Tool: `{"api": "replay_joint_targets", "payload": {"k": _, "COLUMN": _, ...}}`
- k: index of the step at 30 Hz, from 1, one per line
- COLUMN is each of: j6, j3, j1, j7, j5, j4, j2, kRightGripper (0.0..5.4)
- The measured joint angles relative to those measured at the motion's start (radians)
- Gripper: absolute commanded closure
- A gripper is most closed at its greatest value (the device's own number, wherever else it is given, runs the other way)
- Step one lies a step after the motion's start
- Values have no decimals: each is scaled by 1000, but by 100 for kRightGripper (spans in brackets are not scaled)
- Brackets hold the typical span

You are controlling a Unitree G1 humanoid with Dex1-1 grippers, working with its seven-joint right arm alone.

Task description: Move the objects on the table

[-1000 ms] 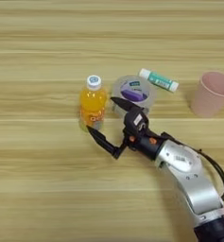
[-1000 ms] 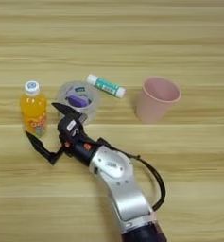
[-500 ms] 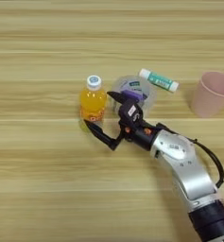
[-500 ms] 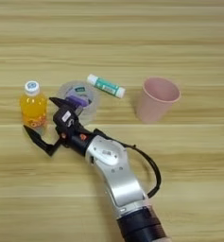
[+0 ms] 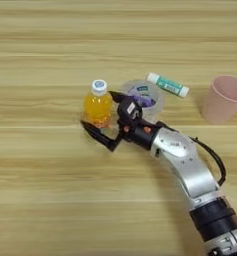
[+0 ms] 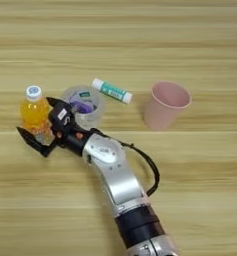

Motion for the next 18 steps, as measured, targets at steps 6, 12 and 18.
{"api": "replay_joint_targets", "payload": {"k": 6, "j6": 10, "j3": 7, "j1": 0, "j7": 22, "j5": 15, "j4": 5, "j2": 7, "kRightGripper": 4}}
{"api": "replay_joint_targets", "payload": {"k": 12, "j6": 10, "j3": 3, "j1": 0, "j7": 26, "j5": 33, "j4": 33, "j2": 17, "kRightGripper": 4}}
{"api": "replay_joint_targets", "payload": {"k": 18, "j6": -3, "j3": -13, "j1": -19, "j7": 18, "j5": 32, "j4": 102, "j2": 20, "kRightGripper": 53}}
